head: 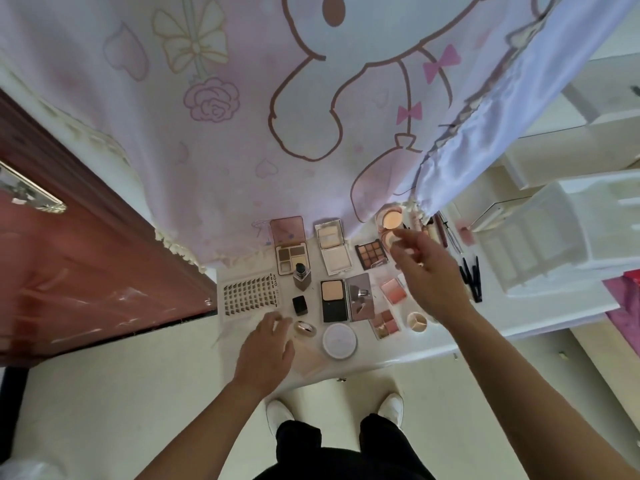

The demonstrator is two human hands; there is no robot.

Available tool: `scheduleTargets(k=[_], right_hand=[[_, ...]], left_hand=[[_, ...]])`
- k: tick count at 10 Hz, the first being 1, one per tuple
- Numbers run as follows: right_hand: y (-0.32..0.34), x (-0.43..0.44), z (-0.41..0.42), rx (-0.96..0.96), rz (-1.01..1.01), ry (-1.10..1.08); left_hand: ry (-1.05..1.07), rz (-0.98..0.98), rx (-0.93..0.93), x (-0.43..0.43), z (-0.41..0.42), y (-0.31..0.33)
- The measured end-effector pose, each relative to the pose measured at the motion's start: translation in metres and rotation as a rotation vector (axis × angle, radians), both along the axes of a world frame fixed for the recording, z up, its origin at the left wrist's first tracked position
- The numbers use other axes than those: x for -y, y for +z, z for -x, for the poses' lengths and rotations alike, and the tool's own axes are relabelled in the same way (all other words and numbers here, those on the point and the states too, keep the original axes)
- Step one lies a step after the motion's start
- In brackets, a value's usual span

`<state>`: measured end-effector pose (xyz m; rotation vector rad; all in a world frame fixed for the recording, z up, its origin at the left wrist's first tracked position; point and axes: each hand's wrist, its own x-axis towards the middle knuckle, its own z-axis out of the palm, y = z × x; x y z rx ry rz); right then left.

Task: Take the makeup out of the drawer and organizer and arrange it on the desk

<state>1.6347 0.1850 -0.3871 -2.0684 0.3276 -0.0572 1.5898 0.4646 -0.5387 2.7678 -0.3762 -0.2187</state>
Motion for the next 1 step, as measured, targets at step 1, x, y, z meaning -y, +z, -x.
scheduleTargets(k=[1], right_hand=[[0.1146, 0.0071, 0.0097, 0.394, -0.389, 0.091]], left_hand=[[-0.109, -0.092, -0.252, 0.015, 0.0088, 0.0015]])
